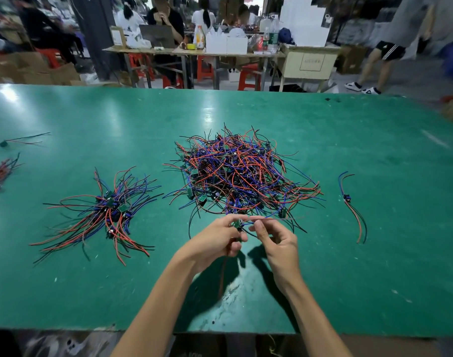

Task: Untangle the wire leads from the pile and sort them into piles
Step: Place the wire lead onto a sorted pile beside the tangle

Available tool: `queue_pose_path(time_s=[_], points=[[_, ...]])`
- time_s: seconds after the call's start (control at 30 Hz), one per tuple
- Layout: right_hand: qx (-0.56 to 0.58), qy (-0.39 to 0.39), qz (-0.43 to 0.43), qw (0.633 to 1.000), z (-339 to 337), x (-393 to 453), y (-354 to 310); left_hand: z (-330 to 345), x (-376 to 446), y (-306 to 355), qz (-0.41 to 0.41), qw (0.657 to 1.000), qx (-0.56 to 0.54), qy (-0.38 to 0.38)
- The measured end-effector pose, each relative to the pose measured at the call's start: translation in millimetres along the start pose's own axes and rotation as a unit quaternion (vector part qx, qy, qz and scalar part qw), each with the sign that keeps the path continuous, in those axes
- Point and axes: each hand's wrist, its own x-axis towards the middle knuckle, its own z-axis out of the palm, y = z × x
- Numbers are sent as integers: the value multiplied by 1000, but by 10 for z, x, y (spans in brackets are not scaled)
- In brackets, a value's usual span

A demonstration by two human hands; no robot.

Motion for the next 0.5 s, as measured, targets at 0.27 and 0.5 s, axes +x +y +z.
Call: queue_pose_path(time_s=[0.27, 0.5], points=[[-8, 29, -7, 1000, 63, 141, 19, -58, 31, -17, 84, 947, 306, 50], [-12, 78, -4, 997, 99, 140, 6, -143, 20, -75, 110, 953, 266, 97]])
